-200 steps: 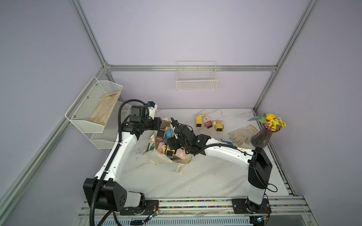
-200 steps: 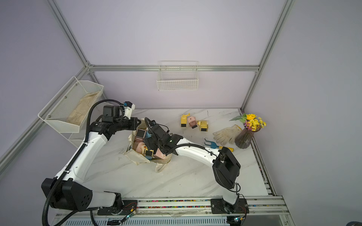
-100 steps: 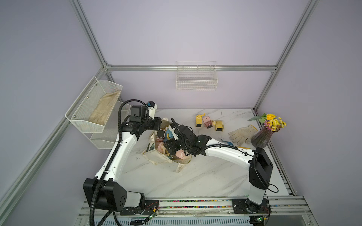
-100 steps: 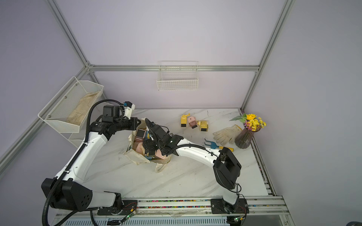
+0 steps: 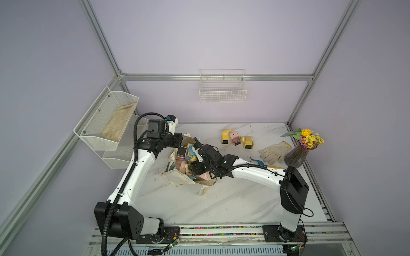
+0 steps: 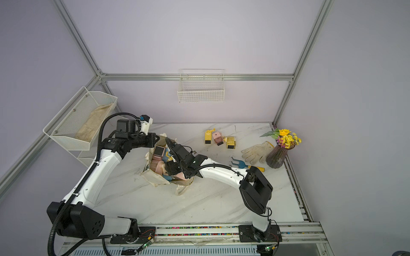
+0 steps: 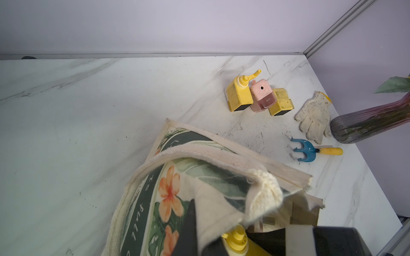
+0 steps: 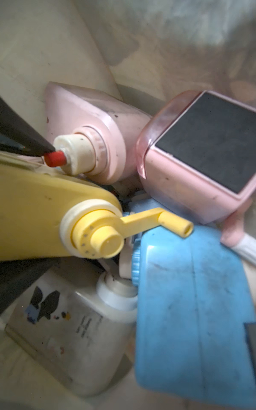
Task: Take out the pencil sharpeners from the tote bags
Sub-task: Pick up the pencil sharpener from the canvas bag.
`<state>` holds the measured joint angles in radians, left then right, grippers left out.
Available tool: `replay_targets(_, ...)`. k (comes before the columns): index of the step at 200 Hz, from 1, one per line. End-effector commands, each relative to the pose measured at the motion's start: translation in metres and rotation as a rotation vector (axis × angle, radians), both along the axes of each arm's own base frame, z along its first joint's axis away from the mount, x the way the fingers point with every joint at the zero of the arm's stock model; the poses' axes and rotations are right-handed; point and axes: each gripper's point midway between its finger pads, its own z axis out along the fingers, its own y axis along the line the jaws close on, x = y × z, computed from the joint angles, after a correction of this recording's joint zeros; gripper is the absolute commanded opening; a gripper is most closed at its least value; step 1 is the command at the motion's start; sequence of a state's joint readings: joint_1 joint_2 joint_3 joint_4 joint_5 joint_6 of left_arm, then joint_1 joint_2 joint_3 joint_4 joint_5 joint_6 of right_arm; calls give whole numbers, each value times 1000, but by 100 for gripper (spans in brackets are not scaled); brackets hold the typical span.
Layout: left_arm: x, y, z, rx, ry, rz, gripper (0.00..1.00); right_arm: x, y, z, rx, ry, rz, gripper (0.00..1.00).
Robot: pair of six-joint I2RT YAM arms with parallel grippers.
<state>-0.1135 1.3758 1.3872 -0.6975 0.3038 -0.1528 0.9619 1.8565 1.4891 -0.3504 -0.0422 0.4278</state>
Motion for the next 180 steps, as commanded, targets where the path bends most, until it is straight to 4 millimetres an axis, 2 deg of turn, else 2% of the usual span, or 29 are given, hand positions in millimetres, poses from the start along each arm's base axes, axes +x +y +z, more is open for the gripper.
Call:
replay_targets(1,9,-3,59,-23,-207,-23,0,-2,9,-10,25,29,33,57)
replay_targets(33,9,-3,60,-20,-210,-21,0,-3,12,7,60,-8,57,35)
replay_targets(61,9,-3,60,-22,-209,-21,0,-3,5,39,93,-100,74,28)
replay_targets(102,9,-3,59,-19,-209,-20,0,-2,-25,97,104,-324,57,24)
replay_targets(133,10,-3,58,-12,-207,-16,0,-11,-41,130,127,-408,73,24)
replay_targets(149,11,-2,55,-9,-200,-14,0,-20,-46,149,178,-455,100,24)
replay_targets(166,12,-2,54,-10,-193,-15,0,-30,-54,178,263,-519,105,24)
replay_targets(180,12,-3,54,-11,-194,-17,0,-30,-61,200,316,-574,71,24)
